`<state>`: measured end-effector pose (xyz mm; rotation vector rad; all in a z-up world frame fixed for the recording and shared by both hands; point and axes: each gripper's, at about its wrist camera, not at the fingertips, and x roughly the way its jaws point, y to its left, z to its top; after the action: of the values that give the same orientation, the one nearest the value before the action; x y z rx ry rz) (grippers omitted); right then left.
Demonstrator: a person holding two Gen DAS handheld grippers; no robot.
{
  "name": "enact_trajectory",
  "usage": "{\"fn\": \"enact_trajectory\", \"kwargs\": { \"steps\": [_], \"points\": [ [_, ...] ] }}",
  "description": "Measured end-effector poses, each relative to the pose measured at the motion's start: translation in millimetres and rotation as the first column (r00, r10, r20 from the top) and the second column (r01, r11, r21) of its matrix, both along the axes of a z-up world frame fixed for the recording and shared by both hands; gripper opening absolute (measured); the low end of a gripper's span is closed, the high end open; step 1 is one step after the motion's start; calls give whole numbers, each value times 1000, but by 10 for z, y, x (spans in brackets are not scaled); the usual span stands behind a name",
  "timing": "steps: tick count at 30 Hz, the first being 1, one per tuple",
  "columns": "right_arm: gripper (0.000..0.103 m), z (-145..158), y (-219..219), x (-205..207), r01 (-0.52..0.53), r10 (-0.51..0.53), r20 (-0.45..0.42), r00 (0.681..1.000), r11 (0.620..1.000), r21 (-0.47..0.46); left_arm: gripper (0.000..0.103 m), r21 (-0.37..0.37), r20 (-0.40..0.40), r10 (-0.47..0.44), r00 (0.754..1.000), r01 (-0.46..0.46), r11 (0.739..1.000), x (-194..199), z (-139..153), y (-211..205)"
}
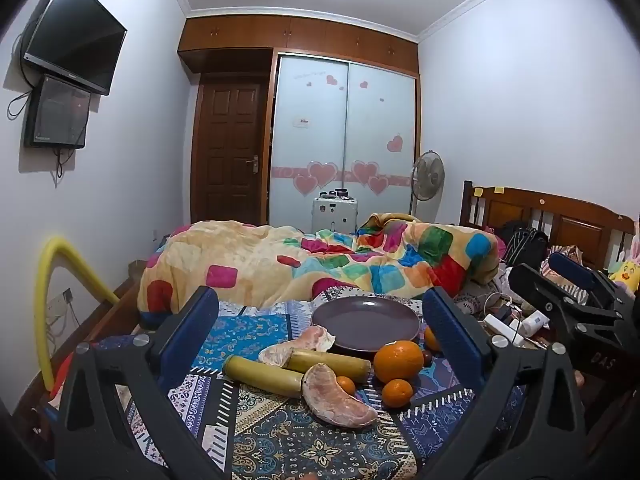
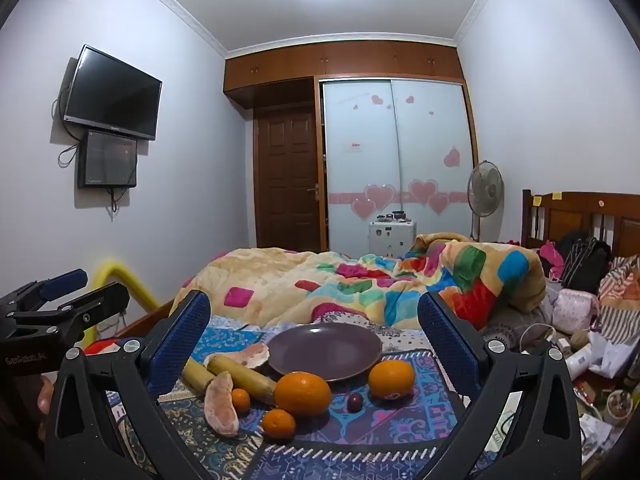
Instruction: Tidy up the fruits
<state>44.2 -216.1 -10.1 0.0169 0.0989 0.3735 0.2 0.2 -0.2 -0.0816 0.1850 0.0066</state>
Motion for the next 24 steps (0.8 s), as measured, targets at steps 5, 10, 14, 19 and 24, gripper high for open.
{"fn": "enact_trajectory", "kwargs": {
  "steps": [5, 10, 14, 19, 24],
  "points": [
    [103, 4, 3, -6, -1, 1, 3, 1000, 1000, 1, 103, 4, -13, -6, 1000, 6, 1000, 41, 13, 32],
    [103, 18, 14, -18, -3, 3, 4, 1000, 1000, 2, 103, 7, 3, -7, 1000, 7, 1000, -5, 2, -7],
    [103, 10, 0, -22, -3, 3, 5, 1000, 1000, 6, 103, 12, 4, -6, 1000, 6, 1000, 4, 20, 0],
    [103, 14, 11, -7, -4, 4, 2, 1000, 1000, 11, 103, 16, 1, -9, 1000, 9, 1000, 3, 2, -22],
    [103, 13, 29, 7, -6, 6, 3, 1000, 1000, 12, 103, 13, 1, -10, 1000, 10, 1000, 4, 0, -15]
  ]
}}
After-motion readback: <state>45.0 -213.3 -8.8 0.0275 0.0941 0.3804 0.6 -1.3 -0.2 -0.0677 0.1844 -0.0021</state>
